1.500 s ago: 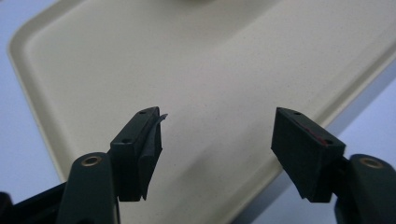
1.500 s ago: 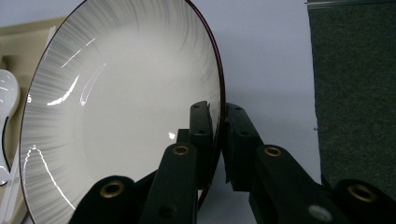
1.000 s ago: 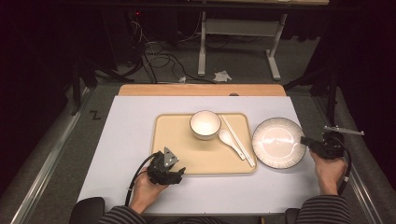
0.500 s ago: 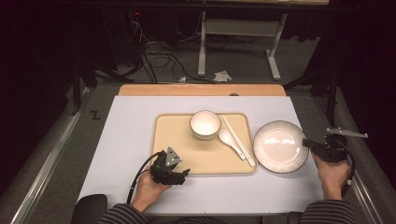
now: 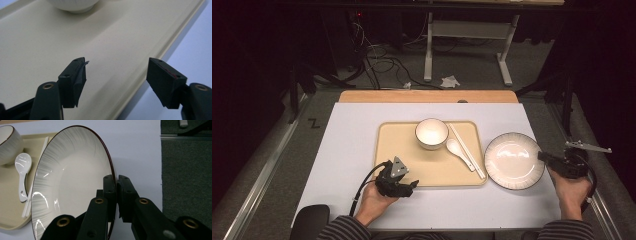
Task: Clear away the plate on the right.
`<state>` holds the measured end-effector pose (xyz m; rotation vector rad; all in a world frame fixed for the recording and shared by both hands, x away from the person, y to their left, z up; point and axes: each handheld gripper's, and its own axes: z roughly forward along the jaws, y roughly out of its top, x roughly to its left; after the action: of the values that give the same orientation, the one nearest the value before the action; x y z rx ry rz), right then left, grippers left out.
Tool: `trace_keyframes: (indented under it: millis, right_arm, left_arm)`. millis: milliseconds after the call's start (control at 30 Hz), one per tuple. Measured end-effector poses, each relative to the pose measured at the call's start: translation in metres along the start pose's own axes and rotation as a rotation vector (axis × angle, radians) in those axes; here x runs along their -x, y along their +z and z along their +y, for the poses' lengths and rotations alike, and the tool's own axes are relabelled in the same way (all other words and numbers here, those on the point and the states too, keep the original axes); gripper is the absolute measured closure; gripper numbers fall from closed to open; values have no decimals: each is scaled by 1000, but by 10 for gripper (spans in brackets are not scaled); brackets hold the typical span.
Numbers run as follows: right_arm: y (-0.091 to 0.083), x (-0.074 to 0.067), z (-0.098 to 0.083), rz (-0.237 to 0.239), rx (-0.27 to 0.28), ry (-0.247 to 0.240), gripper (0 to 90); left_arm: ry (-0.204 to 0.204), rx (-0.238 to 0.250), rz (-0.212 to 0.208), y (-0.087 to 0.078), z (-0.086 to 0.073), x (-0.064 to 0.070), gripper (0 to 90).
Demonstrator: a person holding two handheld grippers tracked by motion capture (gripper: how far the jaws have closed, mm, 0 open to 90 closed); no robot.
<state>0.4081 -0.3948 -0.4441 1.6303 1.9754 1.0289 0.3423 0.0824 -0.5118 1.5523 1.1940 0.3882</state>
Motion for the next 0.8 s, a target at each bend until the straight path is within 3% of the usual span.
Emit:
trace_keyframes:
  millis: [333,533,667,800]
  right_arm:
    - [-8,-1,-5,13,2,5,877]
    - [-13,0,-9,27,19,14,876]
    - [-14,1,-10,58,32,42,877]
    - [-15,-1,-9,75,41,40,876]
  left_arm:
    - [7,-1,-38,2,0,4,268]
    - [-32,13,-61,3,4,4,259]
    - [-34,15,-60,3,4,4,255]
    - [-42,9,-59,4,5,4,254]
